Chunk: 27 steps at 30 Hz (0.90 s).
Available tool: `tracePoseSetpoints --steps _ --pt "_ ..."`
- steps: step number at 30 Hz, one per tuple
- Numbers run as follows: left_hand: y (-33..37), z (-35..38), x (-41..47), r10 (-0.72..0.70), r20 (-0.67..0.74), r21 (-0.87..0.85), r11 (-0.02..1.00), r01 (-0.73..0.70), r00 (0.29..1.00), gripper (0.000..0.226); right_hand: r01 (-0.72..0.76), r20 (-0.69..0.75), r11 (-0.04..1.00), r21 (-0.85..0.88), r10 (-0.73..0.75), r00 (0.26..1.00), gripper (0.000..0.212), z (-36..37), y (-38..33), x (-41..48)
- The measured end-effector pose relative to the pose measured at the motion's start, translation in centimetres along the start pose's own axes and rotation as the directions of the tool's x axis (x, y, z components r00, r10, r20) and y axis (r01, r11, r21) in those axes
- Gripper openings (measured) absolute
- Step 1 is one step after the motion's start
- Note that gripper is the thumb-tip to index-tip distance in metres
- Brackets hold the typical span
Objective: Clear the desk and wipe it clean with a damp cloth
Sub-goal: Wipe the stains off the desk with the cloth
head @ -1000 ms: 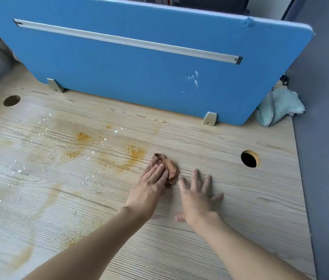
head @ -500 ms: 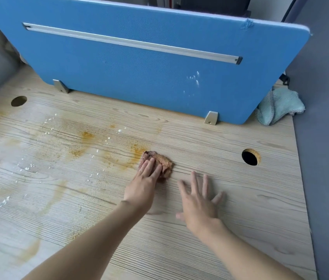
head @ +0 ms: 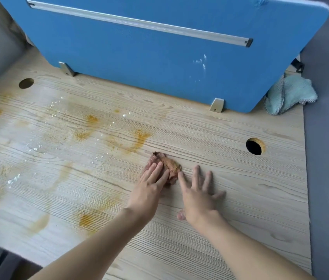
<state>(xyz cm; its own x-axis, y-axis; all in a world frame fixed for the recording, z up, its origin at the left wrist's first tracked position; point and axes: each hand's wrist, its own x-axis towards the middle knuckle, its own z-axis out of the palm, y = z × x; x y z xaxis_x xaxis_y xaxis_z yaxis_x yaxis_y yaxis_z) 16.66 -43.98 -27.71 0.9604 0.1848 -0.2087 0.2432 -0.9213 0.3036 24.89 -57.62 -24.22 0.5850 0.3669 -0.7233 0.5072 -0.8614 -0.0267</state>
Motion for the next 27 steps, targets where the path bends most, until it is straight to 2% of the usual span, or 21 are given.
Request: tracePoseSetpoints --steps 4,10,13,17,20,22,27 --pt "-0.8 0.6 -1.7 0.044 -0.023 0.073 0.996 -0.042 0.999 0.084 0.015 -0.005 1.000 -0.015 -0.015 1.000 0.123 0.0 0.0 0.0" --pt "-0.7 -0.6 1.0 -0.172 -0.080 -0.034 0.985 0.169 0.982 0.079 0.073 -0.061 0.997 -0.001 -0.073 0.995 0.120 0.9 0.2 -0.9" --pt "0.1 0.1 -0.8 -0.113 -0.088 -0.028 0.993 0.111 0.990 0.073 0.041 0.010 0.999 0.019 -0.042 0.999 0.131 1.6 -0.9 -1.4" --pt "-2.6 1.0 -2.4 -0.032 -0.050 0.041 0.999 0.034 0.998 0.076 -0.003 0.018 0.999 -0.044 0.003 1.000 0.136 1.7 -1.8 -1.3" --pt "-3.9 -0.4 -0.3 -0.154 -0.110 -0.065 0.987 0.147 0.982 0.058 -0.009 0.015 0.998 -0.058 0.010 1.000 0.135 1.6 -1.9 -1.3" --pt "-2.9 -0.5 -0.5 -0.178 -0.142 -0.113 0.980 0.162 0.974 0.053 -0.019 0.017 0.998 -0.057 0.020 1.000 0.133 1.5 -1.8 -1.5" --pt "-2.5 1.6 -4.8 -0.002 -0.082 -0.011 1.000 0.001 0.997 0.072 -0.020 0.006 0.999 -0.046 0.021 1.000 0.133 1.3 -1.8 -1.8"
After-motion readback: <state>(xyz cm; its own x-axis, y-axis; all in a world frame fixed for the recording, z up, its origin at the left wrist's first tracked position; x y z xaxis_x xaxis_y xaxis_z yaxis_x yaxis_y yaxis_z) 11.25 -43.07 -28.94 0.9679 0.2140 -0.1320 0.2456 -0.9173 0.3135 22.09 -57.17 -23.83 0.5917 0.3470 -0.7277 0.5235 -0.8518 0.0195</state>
